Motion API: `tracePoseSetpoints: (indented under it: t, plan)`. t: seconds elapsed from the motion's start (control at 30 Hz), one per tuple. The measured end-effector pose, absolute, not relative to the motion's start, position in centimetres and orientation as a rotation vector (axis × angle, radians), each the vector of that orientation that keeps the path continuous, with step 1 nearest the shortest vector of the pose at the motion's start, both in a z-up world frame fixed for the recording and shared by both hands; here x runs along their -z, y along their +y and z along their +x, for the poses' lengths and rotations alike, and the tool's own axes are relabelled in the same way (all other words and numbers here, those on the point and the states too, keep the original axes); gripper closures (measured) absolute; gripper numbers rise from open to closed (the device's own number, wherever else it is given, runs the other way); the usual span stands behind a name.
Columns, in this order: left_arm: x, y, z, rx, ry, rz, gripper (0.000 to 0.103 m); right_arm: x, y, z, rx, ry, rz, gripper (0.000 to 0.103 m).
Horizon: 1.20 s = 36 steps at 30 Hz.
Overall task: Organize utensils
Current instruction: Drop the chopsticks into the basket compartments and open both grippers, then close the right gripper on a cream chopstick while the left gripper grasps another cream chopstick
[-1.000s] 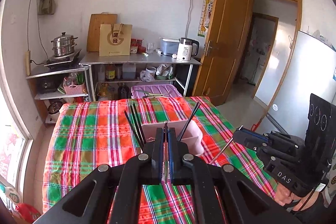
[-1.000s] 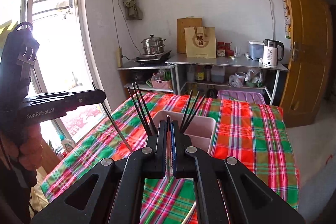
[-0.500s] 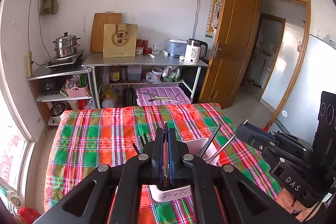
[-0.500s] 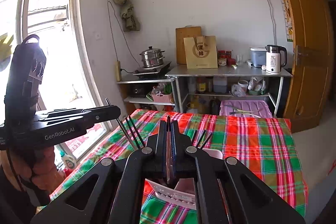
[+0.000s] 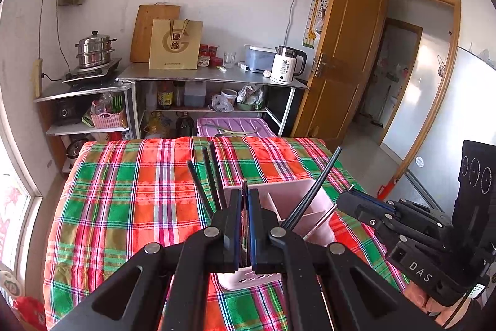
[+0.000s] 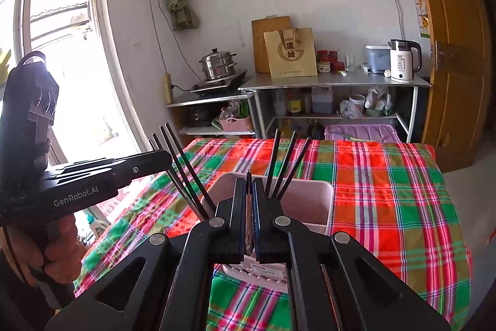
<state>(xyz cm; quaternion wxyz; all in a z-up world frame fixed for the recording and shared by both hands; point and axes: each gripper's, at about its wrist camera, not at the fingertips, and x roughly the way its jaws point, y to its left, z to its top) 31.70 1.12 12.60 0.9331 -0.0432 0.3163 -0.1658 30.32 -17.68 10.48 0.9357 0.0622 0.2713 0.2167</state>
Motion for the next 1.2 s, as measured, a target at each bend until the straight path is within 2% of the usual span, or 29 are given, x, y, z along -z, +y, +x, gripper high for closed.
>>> tracePoseSetpoints:
  t: [0.47, 0.53, 0.57, 0.6, 0.93, 1.2]
  plan:
    - [-8.8, 0.9, 31.9, 0.341, 0.722, -0.081, 0.099, -8.2, -17.3, 30.1, -0.46, 0.643, 0.106, 0.099]
    - [-9.1, 0.9, 31.5, 0.334, 0.714, -0.072, 0.098, -8.6, -17.4, 29.8, -0.461, 0.636, 0.103, 0.097]
    - [-9.3, 0.9, 31.3, 0.336, 0.71, -0.074, 0.098, -8.8, -17.5, 29.6, -0.457, 0.63, 0.102, 0.092]
    - [-9.5, 1.0, 31.0, 0.338, 0.703, -0.077, 0.098, -9.0, -17.7, 29.3, -0.455, 0.623, 0.103, 0.09]
    - [-12.0, 2.1, 26.5, 0.312, 0.611, -0.091, 0.094, -10.7, -20.3, 25.2, -0.441, 0.56, 0.111, 0.09]
    - [-10.8, 2.1, 20.5, 0.324, 0.573, -0.095, 0.094, -9.5, -22.8, 21.1, -0.42, 0.554, 0.111, 0.089]
